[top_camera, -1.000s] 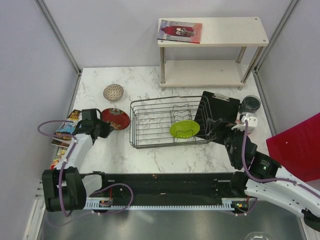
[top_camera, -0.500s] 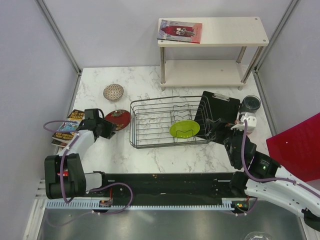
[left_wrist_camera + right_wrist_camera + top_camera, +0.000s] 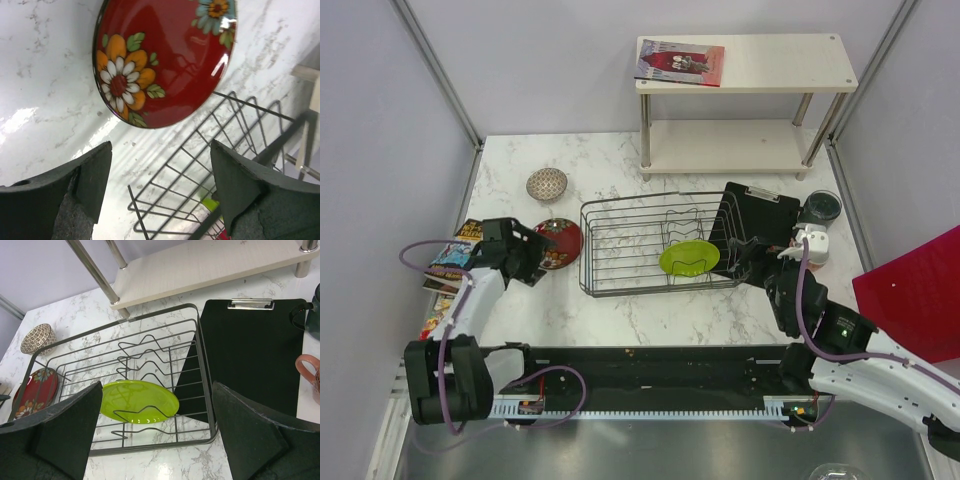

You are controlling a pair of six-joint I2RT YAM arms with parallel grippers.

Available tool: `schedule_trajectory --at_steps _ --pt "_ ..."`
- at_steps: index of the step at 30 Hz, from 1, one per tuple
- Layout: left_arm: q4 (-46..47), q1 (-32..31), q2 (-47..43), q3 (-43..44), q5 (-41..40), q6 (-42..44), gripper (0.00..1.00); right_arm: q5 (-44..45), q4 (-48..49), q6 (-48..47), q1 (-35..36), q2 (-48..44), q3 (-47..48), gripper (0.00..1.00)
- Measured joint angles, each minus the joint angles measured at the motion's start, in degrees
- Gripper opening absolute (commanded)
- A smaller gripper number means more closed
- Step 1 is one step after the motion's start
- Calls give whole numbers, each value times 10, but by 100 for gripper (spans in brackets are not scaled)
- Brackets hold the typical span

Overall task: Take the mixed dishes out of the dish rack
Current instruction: Place the plate at the center of the board, then pick up the plate from the dish rack.

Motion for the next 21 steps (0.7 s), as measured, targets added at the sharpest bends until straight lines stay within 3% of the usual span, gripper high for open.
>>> schedule_trajectory --at_steps 5,8,10,12,16,21 --pt "-52 -6 -107 38 -23 26 83 0 0 0 0 8 0 97" --pt "-55 -41 -152 87 -51 59 75 -1 3 -1 0 13 0 97" --pt "-24 -95 -178 103 -64 99 70 -1 9 -2 0 21 0 97" --pt "9 -173 -195 108 -76 155 54 -2 15 -5 0 34 0 97" --pt "51 -314 -164 128 -70 270 54 -5 17 -12 0 53 3 97" --pt "92 -445 -34 178 -60 406 49 -4 18 -19 0 61 14 97"
